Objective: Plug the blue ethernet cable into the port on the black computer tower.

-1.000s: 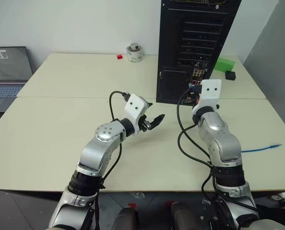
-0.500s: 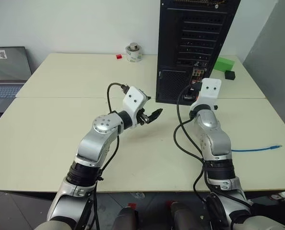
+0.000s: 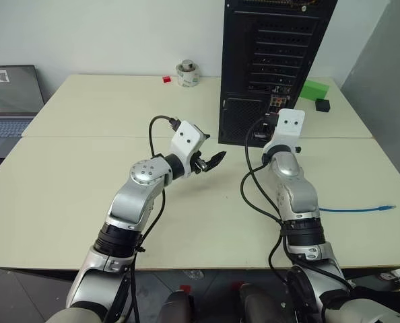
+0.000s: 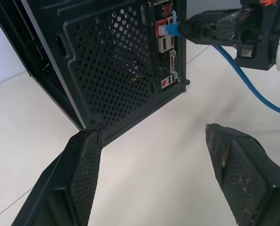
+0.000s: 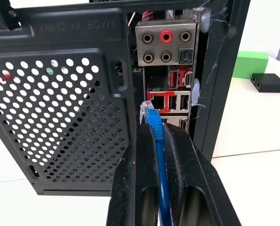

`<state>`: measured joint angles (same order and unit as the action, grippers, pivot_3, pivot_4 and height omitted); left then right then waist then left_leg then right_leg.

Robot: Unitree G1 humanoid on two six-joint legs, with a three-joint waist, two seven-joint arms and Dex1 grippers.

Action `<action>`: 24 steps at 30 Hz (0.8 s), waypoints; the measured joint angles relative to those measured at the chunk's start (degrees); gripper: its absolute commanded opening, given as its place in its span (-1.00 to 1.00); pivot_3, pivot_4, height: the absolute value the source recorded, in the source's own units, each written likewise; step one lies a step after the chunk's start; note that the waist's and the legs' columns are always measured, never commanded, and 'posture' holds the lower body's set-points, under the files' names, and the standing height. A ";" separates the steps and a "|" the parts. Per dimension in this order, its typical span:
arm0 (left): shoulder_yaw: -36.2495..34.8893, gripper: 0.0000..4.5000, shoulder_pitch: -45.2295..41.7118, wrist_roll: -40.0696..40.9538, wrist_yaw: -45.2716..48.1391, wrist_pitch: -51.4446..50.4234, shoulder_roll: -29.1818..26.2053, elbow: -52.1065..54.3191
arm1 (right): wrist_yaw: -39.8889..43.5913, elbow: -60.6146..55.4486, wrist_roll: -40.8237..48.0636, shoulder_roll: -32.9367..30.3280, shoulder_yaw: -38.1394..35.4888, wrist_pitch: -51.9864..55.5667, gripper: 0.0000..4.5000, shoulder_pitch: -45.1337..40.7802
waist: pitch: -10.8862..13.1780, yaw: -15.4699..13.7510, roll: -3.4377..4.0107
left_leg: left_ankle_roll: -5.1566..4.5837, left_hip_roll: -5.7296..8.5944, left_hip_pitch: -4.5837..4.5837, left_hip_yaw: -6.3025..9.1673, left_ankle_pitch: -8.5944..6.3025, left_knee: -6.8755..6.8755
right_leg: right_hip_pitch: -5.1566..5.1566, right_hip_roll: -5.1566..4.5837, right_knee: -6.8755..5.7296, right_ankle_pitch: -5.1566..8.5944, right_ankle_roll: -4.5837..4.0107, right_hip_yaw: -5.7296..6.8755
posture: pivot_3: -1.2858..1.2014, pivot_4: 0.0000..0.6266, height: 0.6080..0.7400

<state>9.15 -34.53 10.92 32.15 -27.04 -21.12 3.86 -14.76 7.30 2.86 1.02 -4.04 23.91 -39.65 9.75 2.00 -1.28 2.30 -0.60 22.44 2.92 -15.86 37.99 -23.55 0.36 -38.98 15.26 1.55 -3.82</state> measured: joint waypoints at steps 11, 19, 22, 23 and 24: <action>-0.09 0.60 -0.37 -0.62 0.09 0.24 -0.01 -0.47 | -0.79 0.54 -0.06 0.11 -1.57 -1.07 -1.00 -0.46 | 0.00 0.01 0.00 | 0.00 0.00 0.01 0.00 0.00 0.00 | -0.02 0.00 0.00 0.00 0.00 0.00 | 0.03 -0.52 1.00; -0.39 0.60 -0.37 -0.90 0.60 0.85 -0.01 -1.15 | -0.36 0.69 -0.05 0.86 -1.36 -1.06 -1.00 -0.49 | 0.00 0.02 0.00 | 0.00 0.00 0.01 0.00 0.00 0.00 | -0.02 0.00 0.00 0.00 0.00 0.00 | 0.03 -0.52 1.00; -0.42 0.60 -0.37 -1.01 0.87 1.16 -0.02 -1.37 | -0.35 0.69 -0.05 1.37 -1.30 -1.06 -1.00 -0.49 | 0.00 0.02 0.00 | 0.00 0.00 0.02 0.00 0.00 0.00 | -0.02 0.00 0.00 0.00 0.00 0.00 | 0.03 -0.52 1.00; -0.42 0.60 -0.37 -1.07 0.93 1.20 -0.02 -1.38 | -0.34 0.69 -0.06 1.40 -1.28 -1.06 -1.00 -0.50 | 0.00 0.02 0.00 | 0.00 0.00 0.02 0.01 0.00 0.00 | -0.02 0.00 0.00 0.00 0.00 0.00 | 0.03 -0.52 1.00; -0.43 0.60 -0.37 -1.11 0.94 1.21 -0.02 -1.38 | -0.35 0.70 -0.08 1.40 -1.29 -1.06 -1.00 -0.50 | 0.00 0.02 0.01 | 0.00 0.00 0.02 0.01 0.00 0.00 | -0.02 0.00 0.00 0.00 0.00 0.00 | 0.03 -0.52 1.00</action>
<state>8.72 -34.90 9.80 33.10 -25.83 -21.14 2.48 -15.11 8.00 2.79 2.42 -5.33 22.85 -40.14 9.76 2.02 -1.27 2.30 -0.60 22.47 2.93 -15.86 37.98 -23.57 0.36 -38.98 15.26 1.55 -3.82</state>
